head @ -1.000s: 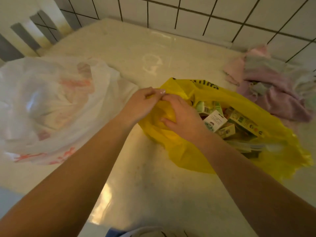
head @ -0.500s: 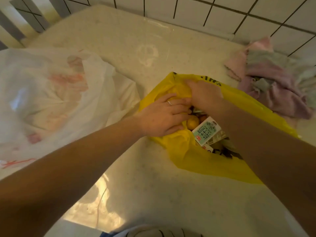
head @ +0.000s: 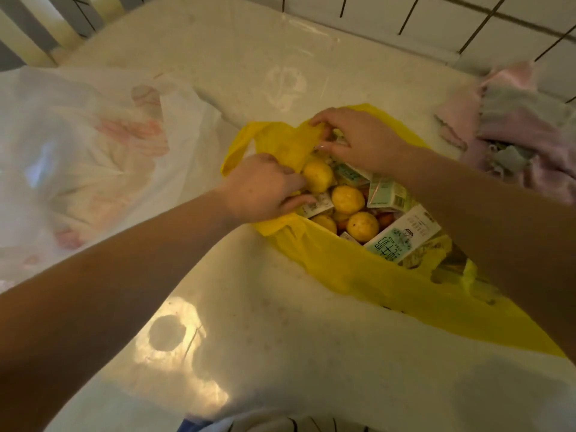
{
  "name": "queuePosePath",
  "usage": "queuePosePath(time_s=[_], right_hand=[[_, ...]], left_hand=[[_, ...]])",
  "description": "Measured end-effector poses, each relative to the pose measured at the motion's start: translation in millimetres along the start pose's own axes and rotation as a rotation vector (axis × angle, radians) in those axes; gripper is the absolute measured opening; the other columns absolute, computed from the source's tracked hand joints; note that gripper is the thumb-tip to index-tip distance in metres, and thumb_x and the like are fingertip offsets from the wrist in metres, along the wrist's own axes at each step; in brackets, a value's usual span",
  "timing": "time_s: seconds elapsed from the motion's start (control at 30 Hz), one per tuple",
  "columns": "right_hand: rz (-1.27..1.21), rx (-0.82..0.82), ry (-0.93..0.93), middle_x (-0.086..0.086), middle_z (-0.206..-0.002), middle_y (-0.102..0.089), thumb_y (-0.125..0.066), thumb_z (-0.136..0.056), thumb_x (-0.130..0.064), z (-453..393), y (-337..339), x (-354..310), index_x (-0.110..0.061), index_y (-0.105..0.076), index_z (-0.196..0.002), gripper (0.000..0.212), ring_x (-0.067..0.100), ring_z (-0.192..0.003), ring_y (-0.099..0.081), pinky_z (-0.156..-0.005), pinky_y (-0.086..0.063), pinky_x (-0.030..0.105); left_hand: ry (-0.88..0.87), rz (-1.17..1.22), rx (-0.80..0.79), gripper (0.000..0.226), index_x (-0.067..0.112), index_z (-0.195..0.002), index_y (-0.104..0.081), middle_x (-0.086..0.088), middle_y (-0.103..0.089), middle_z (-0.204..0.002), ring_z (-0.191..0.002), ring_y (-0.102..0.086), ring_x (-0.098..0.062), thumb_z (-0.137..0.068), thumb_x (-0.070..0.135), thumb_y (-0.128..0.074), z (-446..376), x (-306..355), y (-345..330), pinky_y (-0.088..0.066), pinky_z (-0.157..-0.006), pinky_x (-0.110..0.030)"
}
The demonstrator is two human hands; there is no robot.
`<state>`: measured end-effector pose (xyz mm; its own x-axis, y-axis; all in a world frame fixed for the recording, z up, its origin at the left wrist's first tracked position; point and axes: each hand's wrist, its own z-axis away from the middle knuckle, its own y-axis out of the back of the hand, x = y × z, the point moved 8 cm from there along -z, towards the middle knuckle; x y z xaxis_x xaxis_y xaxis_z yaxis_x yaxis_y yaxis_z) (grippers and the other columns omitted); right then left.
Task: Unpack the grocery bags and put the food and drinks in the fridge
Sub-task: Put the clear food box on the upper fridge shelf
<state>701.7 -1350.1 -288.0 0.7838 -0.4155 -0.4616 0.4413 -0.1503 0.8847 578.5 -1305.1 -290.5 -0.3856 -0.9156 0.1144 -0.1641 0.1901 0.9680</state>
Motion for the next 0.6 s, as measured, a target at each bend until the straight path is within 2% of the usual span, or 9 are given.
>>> queuePosePath(time_s=[0.07,0.13,0.2,0.27,0.3,0.4,0.47,0.53,0.6], right_hand=[[0.062,-0.042,0.004,0.008,-0.125,-0.054,-0.056,-0.09,-0.032,-3,-2,13,-0.02,-0.045,-0.136,0.049,0.023,-0.116,-0.047,-0.094,-0.035,0.033],[0.089,-0.059,-0.033,0.011,-0.124,-0.052,-0.05,-0.09,-0.038,-5,-2,29,-0.023,-0.043,-0.138,0.051,0.025,-0.118,-0.044,-0.095,-0.033,0.032],[0.061,-0.049,-0.104,0.012,-0.123,-0.052,-0.046,-0.092,-0.042,-8,0,44,-0.024,-0.047,-0.136,0.048,0.025,-0.117,-0.046,-0.093,-0.032,0.029],[0.005,-0.046,-0.183,0.008,-0.126,-0.053,-0.043,-0.096,-0.039,-11,1,56,-0.023,-0.052,-0.132,0.04,0.022,-0.118,-0.047,-0.091,-0.031,0.026],[-0.04,-0.052,-0.23,0.005,-0.129,-0.054,-0.042,-0.097,-0.04,-12,1,63,-0.025,-0.054,-0.13,0.039,0.02,-0.118,-0.048,-0.091,-0.032,0.026],[-0.156,-0.096,-0.395,-0.001,-0.135,-0.052,-0.037,-0.095,-0.053,-12,-5,85,-0.03,-0.054,-0.129,0.044,0.019,-0.121,-0.049,-0.093,-0.034,0.03],[-0.134,-0.147,-0.449,0.001,-0.136,-0.051,-0.034,-0.094,-0.058,-15,-10,93,-0.03,-0.051,-0.132,0.05,0.022,-0.121,-0.049,-0.096,-0.035,0.034],[-0.083,-0.211,-0.424,0.004,-0.139,-0.049,-0.034,-0.096,-0.052,-20,-13,90,-0.026,-0.048,-0.134,0.048,0.024,-0.123,-0.046,-0.1,-0.034,0.037],[-0.043,-0.226,-0.401,0.008,-0.14,-0.046,-0.039,-0.097,-0.043,-22,-6,83,-0.021,-0.047,-0.136,0.045,0.025,-0.126,-0.044,-0.102,-0.032,0.035]], left_hand=[[0.105,0.014,0.043,0.055,0.008,-0.098,-0.066,-0.012,-0.063,-0.077,-0.056,-0.061,-0.032,-0.089,0.053,-0.035,11,-15,-2,-0.048,-0.047,-0.034],[0.187,0.014,0.064,0.066,0.007,-0.12,-0.059,-0.017,-0.06,-0.097,-0.07,-0.062,-0.034,-0.086,0.059,-0.036,15,-25,-8,-0.051,-0.053,-0.037],[0.246,0.024,0.006,0.081,0.006,-0.134,-0.047,-0.021,-0.053,-0.12,-0.096,-0.058,-0.039,-0.084,0.068,-0.032,11,-34,-18,-0.052,-0.075,-0.045],[0.31,0.105,-0.145,0.095,0.009,-0.142,-0.035,-0.019,-0.041,-0.141,-0.123,-0.043,-0.039,-0.079,0.078,-0.021,6,-38,-29,-0.039,-0.101,-0.047],[0.358,0.158,-0.242,0.099,0.012,-0.146,-0.025,-0.015,-0.032,-0.149,-0.133,-0.034,-0.035,-0.077,0.081,-0.018,6,-41,-38,-0.03,-0.108,-0.045],[0.5,0.381,-0.489,0.095,0.022,-0.15,-0.002,-0.002,-0.014,-0.157,-0.141,-0.021,-0.024,-0.079,0.079,-0.027,14,-46,-69,-0.019,-0.113,-0.036],[0.565,0.537,-0.495,0.1,0.027,-0.15,0.003,0.002,-0.014,-0.157,-0.142,-0.019,-0.02,-0.072,0.084,-0.026,17,-49,-77,-0.018,-0.115,-0.037],[0.613,0.634,-0.462,0.104,0.028,-0.15,0.001,0.003,-0.015,-0.157,-0.143,-0.017,-0.018,-0.069,0.087,-0.026,17,-51,-76,-0.017,-0.116,-0.038],[0.628,0.586,-0.388,0.096,0.026,-0.15,-0.009,0.001,-0.021,-0.155,-0.142,-0.02,-0.018,-0.075,0.082,-0.032,15,-51,-65,-0.017,-0.115,-0.036]])
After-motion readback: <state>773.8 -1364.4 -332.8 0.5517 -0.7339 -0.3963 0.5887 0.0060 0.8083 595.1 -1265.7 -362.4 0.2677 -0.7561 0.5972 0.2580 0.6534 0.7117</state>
